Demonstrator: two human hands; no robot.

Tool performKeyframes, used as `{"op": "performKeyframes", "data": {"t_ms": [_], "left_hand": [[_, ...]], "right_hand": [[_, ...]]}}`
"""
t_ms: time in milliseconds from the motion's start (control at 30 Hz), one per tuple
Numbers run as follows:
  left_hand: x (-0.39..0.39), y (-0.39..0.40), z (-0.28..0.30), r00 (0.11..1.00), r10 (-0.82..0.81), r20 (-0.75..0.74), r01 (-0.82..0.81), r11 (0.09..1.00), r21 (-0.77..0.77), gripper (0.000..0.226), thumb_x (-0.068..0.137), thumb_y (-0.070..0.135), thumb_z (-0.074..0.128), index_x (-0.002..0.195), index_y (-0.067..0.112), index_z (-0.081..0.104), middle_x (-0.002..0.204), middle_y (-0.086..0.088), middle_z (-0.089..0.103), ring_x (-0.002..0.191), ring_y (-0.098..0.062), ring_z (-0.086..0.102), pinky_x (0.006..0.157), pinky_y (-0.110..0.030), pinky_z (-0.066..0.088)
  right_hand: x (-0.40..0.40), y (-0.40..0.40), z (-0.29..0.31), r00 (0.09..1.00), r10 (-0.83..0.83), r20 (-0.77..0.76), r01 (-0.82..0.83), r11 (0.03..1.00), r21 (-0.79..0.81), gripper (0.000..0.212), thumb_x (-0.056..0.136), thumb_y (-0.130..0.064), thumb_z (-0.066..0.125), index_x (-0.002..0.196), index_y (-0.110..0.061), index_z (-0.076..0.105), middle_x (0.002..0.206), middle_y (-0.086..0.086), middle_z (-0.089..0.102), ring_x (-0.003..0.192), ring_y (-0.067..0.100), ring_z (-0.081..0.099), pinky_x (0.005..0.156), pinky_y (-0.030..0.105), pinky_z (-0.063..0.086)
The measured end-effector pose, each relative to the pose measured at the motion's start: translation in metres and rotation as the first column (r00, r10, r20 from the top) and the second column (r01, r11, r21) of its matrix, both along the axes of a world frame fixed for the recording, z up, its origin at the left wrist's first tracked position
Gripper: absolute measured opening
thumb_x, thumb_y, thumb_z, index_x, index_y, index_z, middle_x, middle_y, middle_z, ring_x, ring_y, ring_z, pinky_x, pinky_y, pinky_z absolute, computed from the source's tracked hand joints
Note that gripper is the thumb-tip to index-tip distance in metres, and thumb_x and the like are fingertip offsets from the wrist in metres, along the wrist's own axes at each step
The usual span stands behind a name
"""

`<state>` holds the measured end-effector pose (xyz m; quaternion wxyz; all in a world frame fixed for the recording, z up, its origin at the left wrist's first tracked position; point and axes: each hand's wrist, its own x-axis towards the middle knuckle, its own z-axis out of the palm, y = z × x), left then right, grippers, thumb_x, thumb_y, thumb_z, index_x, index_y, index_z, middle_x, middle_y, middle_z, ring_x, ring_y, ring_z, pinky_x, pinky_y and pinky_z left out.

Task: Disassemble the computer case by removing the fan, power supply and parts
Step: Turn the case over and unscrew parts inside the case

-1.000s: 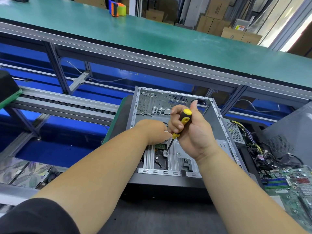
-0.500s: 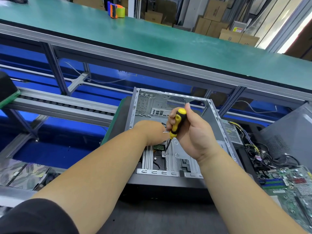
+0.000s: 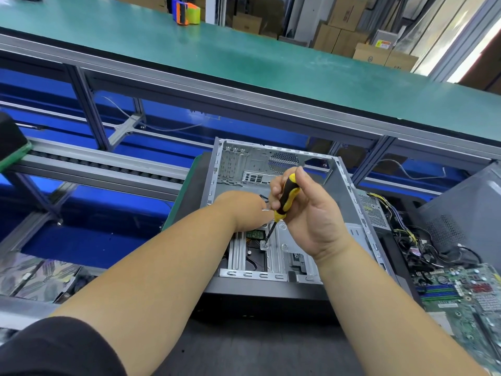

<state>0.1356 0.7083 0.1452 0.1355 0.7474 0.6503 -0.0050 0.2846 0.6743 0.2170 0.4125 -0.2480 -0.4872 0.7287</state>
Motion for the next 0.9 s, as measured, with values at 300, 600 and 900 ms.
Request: {"op": "performKeyframes", "data": {"t_ms": [300,600,900], "left_hand": [[0.001,-0.006,0.008,0.999,-0.021,0.024,0.021,1.000,0.004,0.033,0.089,0.044,0.032,0.066,0.024,0.044,0.069,0.006,0.052,0.064,-0.013,0.048,0.063,-0.032,0.040],[0.002,-0.008,0.011,0.997,-0.079,0.017,0.079,0.997,0.017,0.033,0.098,0.036,0.030,0.069,0.024,0.040,0.073,0.006,0.048,0.080,-0.023,0.052,0.073,-0.034,0.040],[0.002,-0.007,0.007,1.000,-0.015,-0.013,0.015,1.000,0.015,0.041,0.088,0.055,0.024,0.068,0.026,0.045,0.073,0.004,0.055,0.068,-0.017,0.051,0.065,-0.034,0.042]], "right_hand": [[-0.004,0.003,0.003,0.998,0.057,0.041,-0.055,0.998,-0.043,0.046,0.098,-0.045,0.040,0.078,-0.008,0.059,0.068,0.005,0.049,0.061,0.020,0.046,0.070,0.036,0.038],[-0.008,0.003,-0.003,0.996,0.094,0.003,-0.094,0.995,-0.018,0.065,0.098,-0.060,0.020,0.087,-0.006,0.055,0.054,0.002,0.038,0.052,0.018,0.034,0.061,0.033,0.030],[-0.002,0.004,-0.003,0.999,0.037,-0.001,-0.037,0.998,-0.045,0.043,0.097,-0.045,0.043,0.079,-0.008,0.055,0.080,0.009,0.052,0.064,0.022,0.047,0.069,0.035,0.039]]}}
